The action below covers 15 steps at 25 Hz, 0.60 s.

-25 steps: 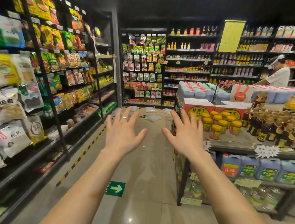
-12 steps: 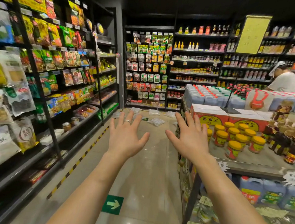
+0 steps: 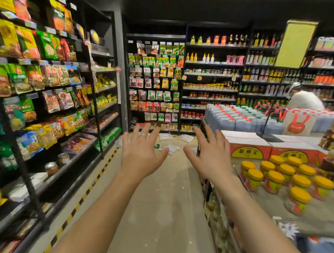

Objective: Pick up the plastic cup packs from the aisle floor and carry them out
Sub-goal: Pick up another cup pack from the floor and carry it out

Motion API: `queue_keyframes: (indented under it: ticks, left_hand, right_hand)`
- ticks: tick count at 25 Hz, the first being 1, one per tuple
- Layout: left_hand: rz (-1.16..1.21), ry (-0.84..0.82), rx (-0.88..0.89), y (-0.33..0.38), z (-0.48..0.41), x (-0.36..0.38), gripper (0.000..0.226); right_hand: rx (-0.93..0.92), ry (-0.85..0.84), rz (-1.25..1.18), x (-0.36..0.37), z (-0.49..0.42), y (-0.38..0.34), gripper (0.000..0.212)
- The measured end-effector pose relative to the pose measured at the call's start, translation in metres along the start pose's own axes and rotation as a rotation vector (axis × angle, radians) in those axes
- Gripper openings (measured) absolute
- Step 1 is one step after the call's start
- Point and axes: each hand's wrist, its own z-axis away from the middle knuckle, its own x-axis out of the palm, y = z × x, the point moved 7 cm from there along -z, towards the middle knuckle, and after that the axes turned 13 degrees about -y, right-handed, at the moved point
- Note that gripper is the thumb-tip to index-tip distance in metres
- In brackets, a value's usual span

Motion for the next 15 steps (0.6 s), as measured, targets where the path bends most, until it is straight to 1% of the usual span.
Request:
queue_keyframes:
  ticks: [2, 7, 12, 15]
  left_hand:
    - [-0.003, 0.031, 0.017, -0.020, -0.036, 0.002, 0.072]
    - [0.000, 0.037, 0.060, -0.047, -0.108, 0.018, 0.072]
    - [0.004, 0.046, 0.075, -0.058, -0.175, 0.043, 0.072]
    - [0.015, 0.056, 0.086, -0.057, -0.220, 0.064, 0.071]
  right_hand:
    - [0.014, 0.000, 0.000, 0.011, -0.036, -0.013, 0.072]
    - [0.045, 0.011, -0.009, 0.037, -0.106, -0.029, 0.073]
    - [0.061, -0.030, -0.007, 0.065, -0.177, -0.023, 0.071]
    - [0.060, -0.022, -0.012, 0.088, -0.222, -0.012, 0.071]
